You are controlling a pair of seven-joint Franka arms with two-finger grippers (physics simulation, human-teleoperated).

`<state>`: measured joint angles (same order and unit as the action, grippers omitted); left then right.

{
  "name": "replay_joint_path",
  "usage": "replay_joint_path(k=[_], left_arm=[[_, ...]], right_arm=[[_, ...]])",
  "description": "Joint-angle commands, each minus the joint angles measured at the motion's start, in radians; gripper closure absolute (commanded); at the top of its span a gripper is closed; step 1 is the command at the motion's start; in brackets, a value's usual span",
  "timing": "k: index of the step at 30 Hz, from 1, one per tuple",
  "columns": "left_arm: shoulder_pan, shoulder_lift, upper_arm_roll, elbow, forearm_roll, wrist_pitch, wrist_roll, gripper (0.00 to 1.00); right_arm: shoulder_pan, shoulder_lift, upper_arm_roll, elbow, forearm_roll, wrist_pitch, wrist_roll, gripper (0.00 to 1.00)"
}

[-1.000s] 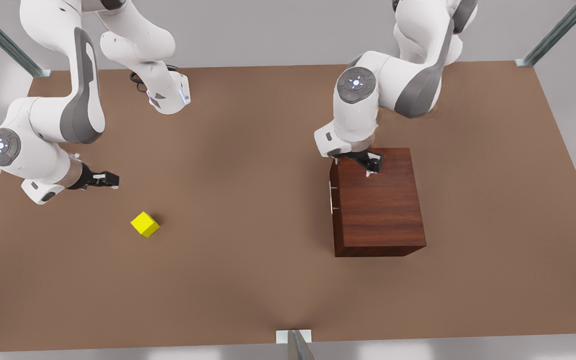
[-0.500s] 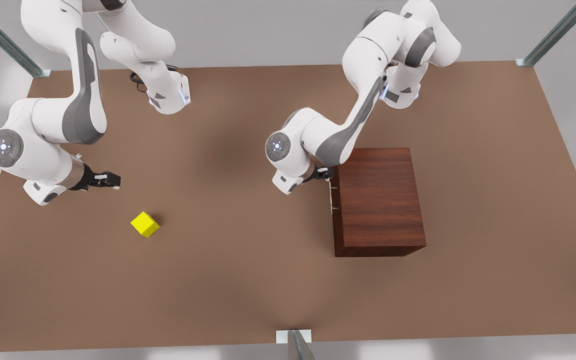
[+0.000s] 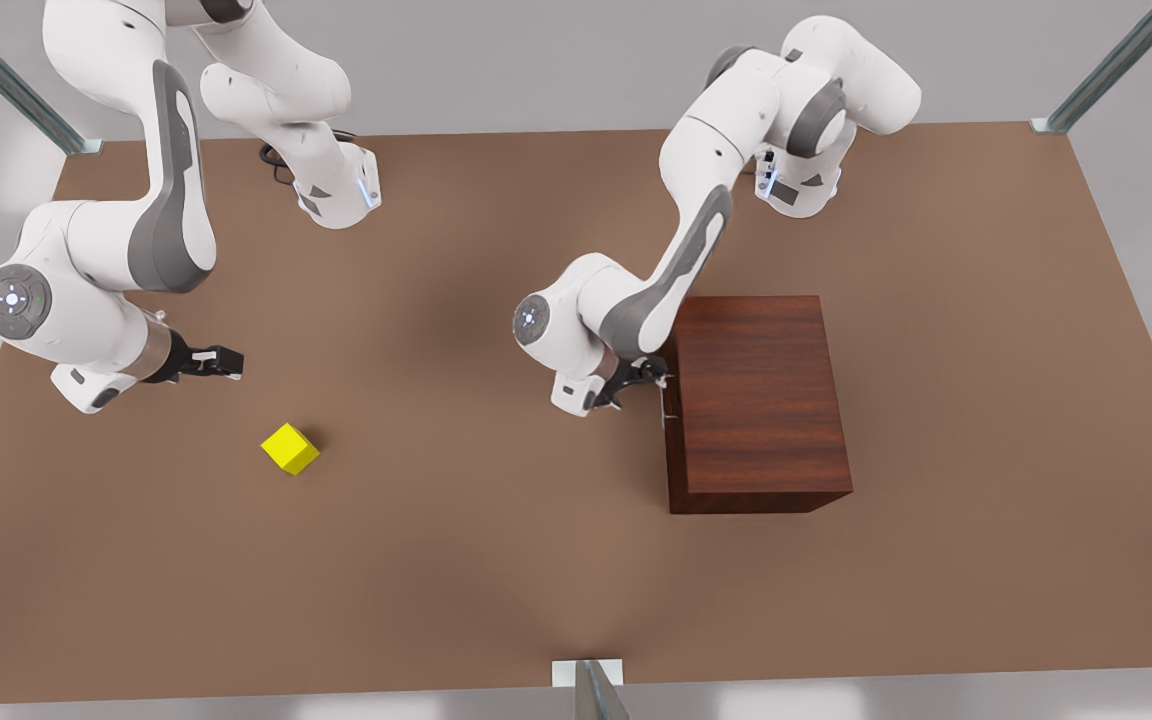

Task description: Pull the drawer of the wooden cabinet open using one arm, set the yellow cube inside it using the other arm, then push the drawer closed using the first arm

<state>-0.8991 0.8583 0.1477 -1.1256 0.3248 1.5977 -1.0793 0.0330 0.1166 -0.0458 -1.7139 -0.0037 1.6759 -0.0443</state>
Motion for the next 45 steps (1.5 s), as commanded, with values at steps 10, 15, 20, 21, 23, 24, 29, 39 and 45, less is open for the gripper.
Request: replay_joint_path(k=[10, 15, 20, 21, 23, 24, 29, 39, 45], left_arm=[[-0.006, 0.011, -0.005, 0.007, 0.028, 0.03, -0.159, 0.0], [-0.004, 0.01, -0.005, 0.02, -0.003, 0.065, -0.189, 0.0], [-0.006, 0.01, -0.011, 0.023, -0.018, 0.11, -0.22, 0.0], [-0.006, 0.01, -0.019, 0.023, -0.02, 0.111, -0.218, 0.0], [-0.006, 0.01, -0.033, 0.023, -0.018, 0.142, -0.215, 0.0], [-0.006, 0.01, -0.034, 0.023, -0.018, 0.159, -0.214, 0.0], [-0.015, 0.008, -0.059, 0.024, -0.018, 0.196, -0.212, 0.0], [-0.029, 0.008, -0.103, 0.07, -0.018, 0.281, -0.278, 0.0], [-0.031, -0.087, -0.16, 0.207, -0.067, -0.004, -0.266, 0.0]], right_arm=[[0.001, 0.005, 0.0, 0.0, 0.001, 0.001, -0.002, 0.0], [0.001, 0.005, 0.0, 0.0, 0.001, 0.001, -0.002, 0.0], [0.001, 0.005, 0.0, 0.0, 0.001, 0.001, -0.002, 0.0], [0.001, 0.005, 0.0, 0.0, 0.001, 0.001, -0.002, 0.0], [0.001, 0.005, 0.0, 0.0, 0.001, 0.001, -0.002, 0.0], [0.001, 0.005, 0.0, 0.0, 0.001, 0.001, -0.002, 0.0], [0.001, 0.005, 0.0, 0.0, 0.001, 0.001, -0.002, 0.0], [0.001, 0.005, 0.0, 0.0, 0.001, 0.001, -0.002, 0.0], [0.001, 0.006, 0.0, 0.0, 0.001, 0.001, -0.002, 0.0]])
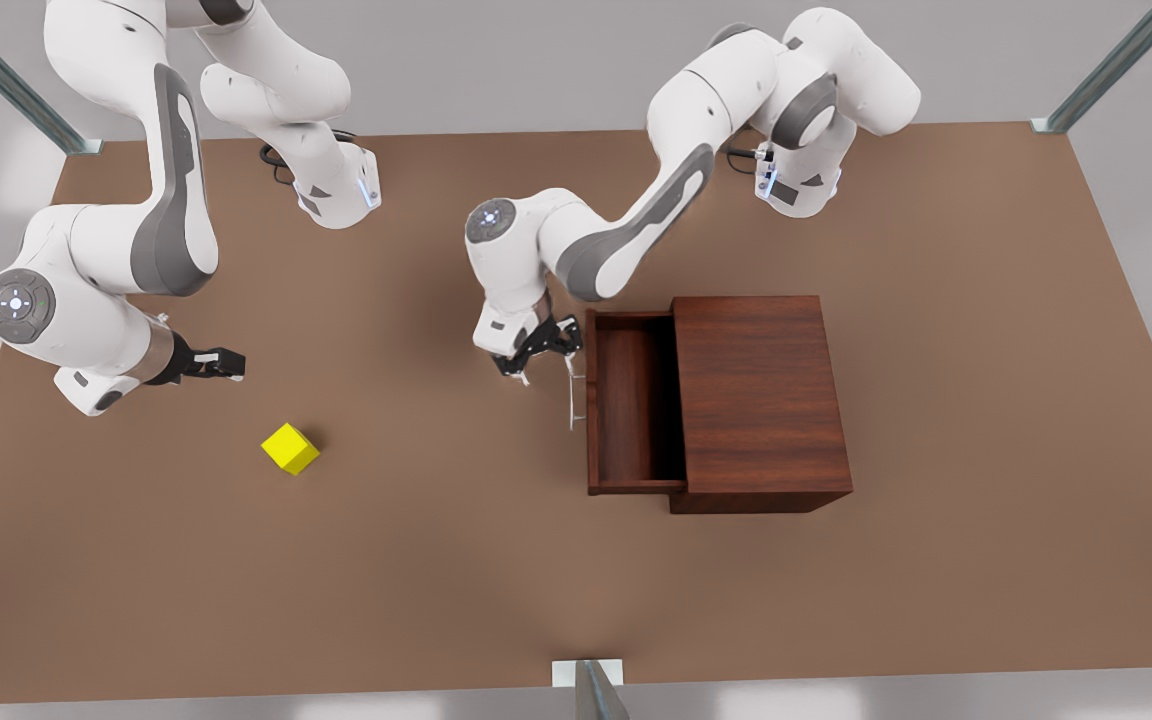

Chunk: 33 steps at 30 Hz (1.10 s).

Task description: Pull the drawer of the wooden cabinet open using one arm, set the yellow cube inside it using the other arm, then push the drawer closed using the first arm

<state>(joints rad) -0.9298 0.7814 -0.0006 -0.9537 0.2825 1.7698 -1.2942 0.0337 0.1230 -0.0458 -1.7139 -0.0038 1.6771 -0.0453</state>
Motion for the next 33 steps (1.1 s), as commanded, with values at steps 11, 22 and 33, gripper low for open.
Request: replay_joint_path(k=[11, 22, 33], left_arm=[[0.686, -0.689, 0.005, -0.637, -0.424, -0.116, 0.785, 0.0], [0.882, -0.665, -0.067, -0.619, -0.336, -0.076, 1.15, 0.0], [0.885, -0.68, -0.067, -0.66, -0.352, -0.115, 1.152, 0.0]], right_arm=[[0.005, 0.148, -0.009, 0.068, 0.093, 0.056, 0.713, 0.0], [-0.069, 0.282, -0.013, -0.018, 0.116, 0.43, 0.798, 0.0], [-0.074, 0.342, -0.008, -0.183, 0.134, 0.691, 0.849, 0.0]])
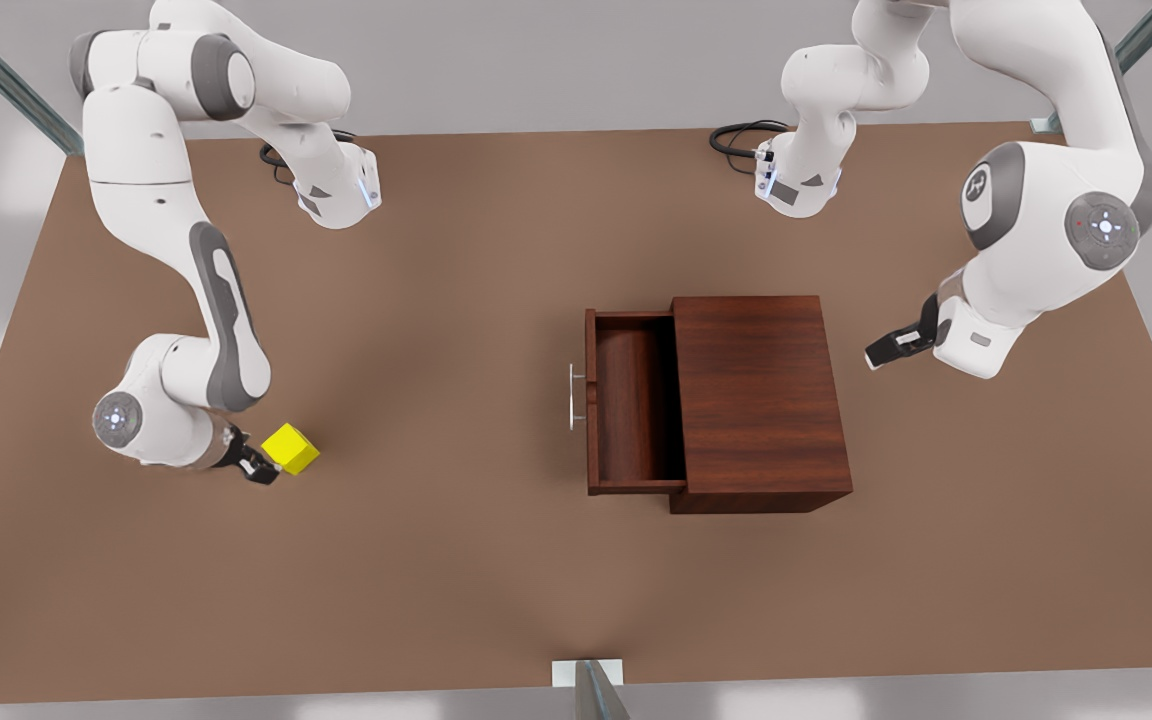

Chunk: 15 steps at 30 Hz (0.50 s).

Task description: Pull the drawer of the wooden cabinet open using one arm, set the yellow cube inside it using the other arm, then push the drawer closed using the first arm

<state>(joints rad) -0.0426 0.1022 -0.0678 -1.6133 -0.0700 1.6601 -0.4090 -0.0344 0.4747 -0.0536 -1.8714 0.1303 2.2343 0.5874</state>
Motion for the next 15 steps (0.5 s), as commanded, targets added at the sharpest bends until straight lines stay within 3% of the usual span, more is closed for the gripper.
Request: replay_joint_path(k=[1, 8, 15], left_arm=[[-0.002, -0.001, 0.0, 0.0, 0.002, -0.003, 0.268, 0.0], [-0.002, -0.004, -0.001, -0.002, -0.063, -0.006, 0.308, 0.0], [-0.003, -0.027, -0.018, 0.036, -0.079, -0.131, 0.302, 0.0]], right_arm=[[-0.007, -0.011, 0.0, -0.041, 0.0, 0.142, 0.218, 0.0], [-0.001, -0.013, 0.005, -0.061, 0.002, 0.143, 0.229, 0.0], [0.014, 0.004, 0.008, -0.075, -0.04, 0.163, 0.22, 0.0]])
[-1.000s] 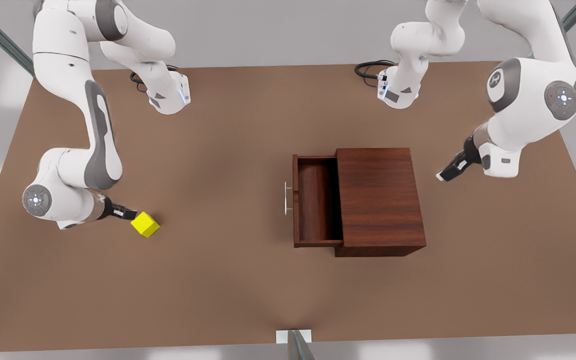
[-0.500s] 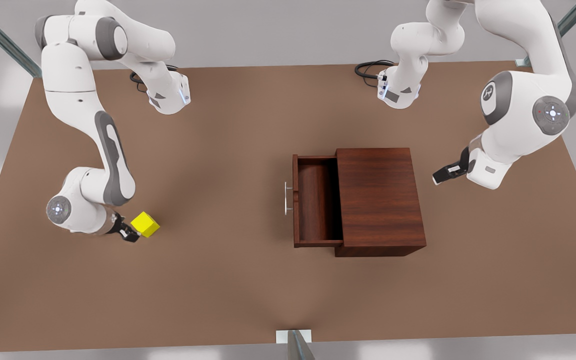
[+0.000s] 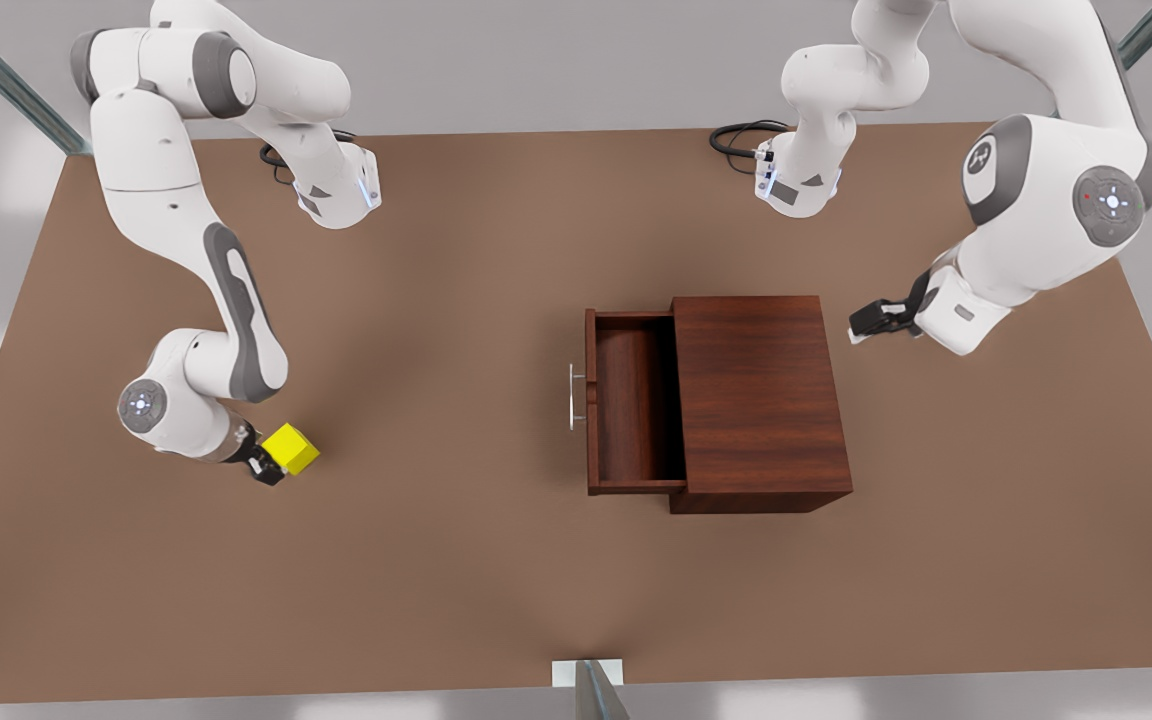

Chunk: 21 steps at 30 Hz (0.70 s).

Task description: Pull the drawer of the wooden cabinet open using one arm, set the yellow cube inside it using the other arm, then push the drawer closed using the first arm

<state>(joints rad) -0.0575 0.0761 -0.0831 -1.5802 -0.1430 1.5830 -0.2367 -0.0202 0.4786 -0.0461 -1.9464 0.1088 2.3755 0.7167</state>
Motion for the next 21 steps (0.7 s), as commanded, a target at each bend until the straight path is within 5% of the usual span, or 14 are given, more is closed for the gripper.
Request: replay_joint_path(k=[1, 21], left_arm=[[0.011, -0.001, 0.003, 0.005, -0.004, -0.054, 0.139, 0.0], [0.021, -0.019, 0.028, 0.019, 0.003, -0.107, 0.131, 0.0]], right_arm=[[-0.001, 0.0, 0.0, -0.009, -0.052, 0.022, 0.089, 0.0], [0.002, 0.055, 0.031, -0.023, -0.118, 0.021, 0.099, 0.0]])
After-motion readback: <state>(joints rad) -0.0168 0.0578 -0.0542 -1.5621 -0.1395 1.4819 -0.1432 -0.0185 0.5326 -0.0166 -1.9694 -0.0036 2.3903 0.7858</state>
